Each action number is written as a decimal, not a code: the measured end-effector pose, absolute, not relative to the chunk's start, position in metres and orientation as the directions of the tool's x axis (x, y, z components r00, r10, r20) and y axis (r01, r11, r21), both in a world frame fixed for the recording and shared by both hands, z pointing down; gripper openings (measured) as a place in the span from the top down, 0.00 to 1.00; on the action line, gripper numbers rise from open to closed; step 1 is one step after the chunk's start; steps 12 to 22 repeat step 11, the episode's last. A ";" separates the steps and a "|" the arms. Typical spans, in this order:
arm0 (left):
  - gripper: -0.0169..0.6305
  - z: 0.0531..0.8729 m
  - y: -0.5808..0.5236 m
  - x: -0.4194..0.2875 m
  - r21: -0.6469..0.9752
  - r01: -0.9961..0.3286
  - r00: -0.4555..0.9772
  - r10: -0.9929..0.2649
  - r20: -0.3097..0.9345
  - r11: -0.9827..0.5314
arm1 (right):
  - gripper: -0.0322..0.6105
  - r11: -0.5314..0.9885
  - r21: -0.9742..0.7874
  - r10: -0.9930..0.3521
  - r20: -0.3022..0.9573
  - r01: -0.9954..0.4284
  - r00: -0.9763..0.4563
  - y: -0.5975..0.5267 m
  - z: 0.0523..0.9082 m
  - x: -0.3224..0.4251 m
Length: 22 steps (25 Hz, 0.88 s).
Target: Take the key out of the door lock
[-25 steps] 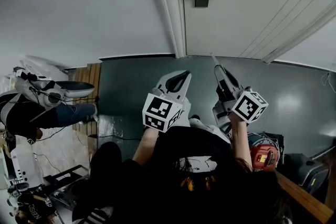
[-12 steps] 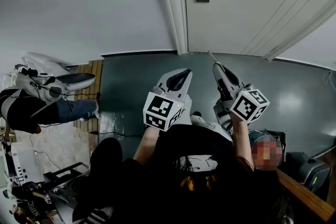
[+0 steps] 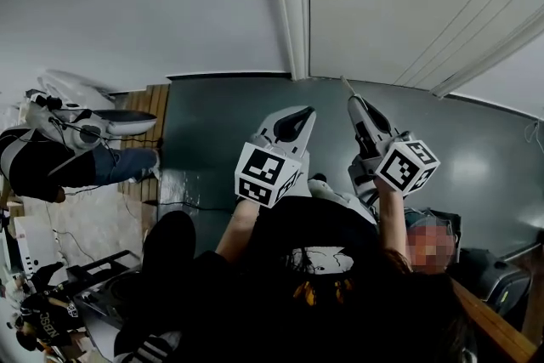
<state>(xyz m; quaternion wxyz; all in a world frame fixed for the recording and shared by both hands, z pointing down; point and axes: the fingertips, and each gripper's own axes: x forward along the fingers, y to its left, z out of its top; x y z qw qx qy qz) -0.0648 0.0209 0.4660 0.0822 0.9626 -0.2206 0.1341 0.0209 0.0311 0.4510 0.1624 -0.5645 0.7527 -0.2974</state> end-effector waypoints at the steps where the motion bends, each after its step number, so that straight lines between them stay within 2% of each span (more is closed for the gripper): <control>1: 0.96 0.466 0.021 -0.065 0.100 -0.447 0.866 -0.403 0.295 -0.889 | 0.92 0.187 -0.630 -0.946 0.092 -0.754 -0.311 0.031 0.451 0.020; 22: 0.96 0.472 0.018 -0.074 0.096 -0.452 0.860 -0.405 0.311 -0.887 | 0.92 0.172 -0.637 -0.949 0.097 -0.751 -0.300 0.024 0.457 0.020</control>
